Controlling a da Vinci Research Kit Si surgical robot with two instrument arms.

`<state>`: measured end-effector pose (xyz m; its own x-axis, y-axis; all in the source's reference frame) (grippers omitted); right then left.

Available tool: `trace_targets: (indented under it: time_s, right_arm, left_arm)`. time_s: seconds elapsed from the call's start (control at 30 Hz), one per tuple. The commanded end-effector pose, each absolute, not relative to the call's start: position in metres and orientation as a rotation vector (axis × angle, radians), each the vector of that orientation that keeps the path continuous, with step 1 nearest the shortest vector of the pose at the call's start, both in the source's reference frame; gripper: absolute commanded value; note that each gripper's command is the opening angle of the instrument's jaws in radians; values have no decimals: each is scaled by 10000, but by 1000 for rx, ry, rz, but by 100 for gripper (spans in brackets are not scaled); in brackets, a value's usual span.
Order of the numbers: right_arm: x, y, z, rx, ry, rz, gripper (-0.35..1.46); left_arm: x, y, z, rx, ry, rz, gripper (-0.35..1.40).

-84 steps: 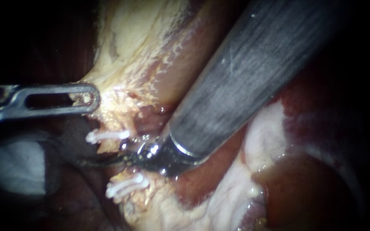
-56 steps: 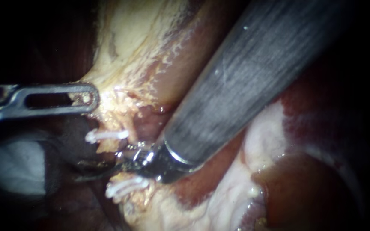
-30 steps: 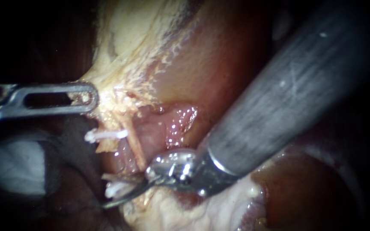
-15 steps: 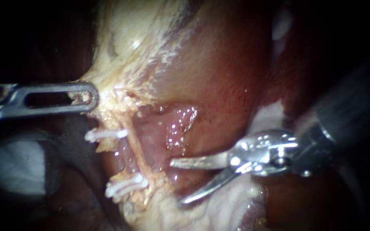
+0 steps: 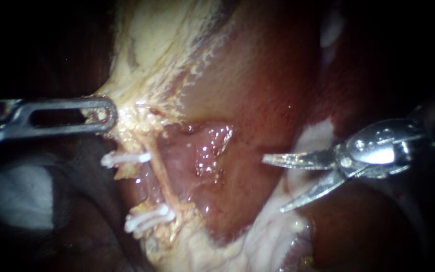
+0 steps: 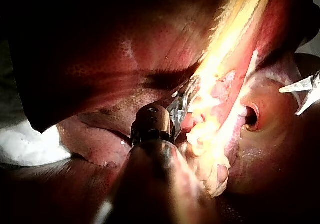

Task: Go back from the cut left tube

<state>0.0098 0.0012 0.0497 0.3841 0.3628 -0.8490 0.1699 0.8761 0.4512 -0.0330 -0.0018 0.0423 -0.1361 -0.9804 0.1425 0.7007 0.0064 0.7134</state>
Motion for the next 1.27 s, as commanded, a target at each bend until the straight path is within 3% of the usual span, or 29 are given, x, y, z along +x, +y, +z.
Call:
trace_targets:
  time_s: [0.03, 0.3, 0.77, 1.27]
  right_arm:
    - [96, 14, 496, 514, 1186, 131, 143]
    - [86, 20, 494, 493, 1192, 120, 145]
    - [82, 21, 495, 488, 1195, 116, 143]
    - [83, 24, 493, 474, 1207, 110, 143]
  left_arm:
    - [-331, -19, 424, 474, -776, -1547, -35]
    - [-345, -24, 445, 471, -765, -1548, -35]
    - [-401, -31, 476, 506, -739, -1528, -35]
    - [-405, -33, 478, 507, -737, -1526, -35]
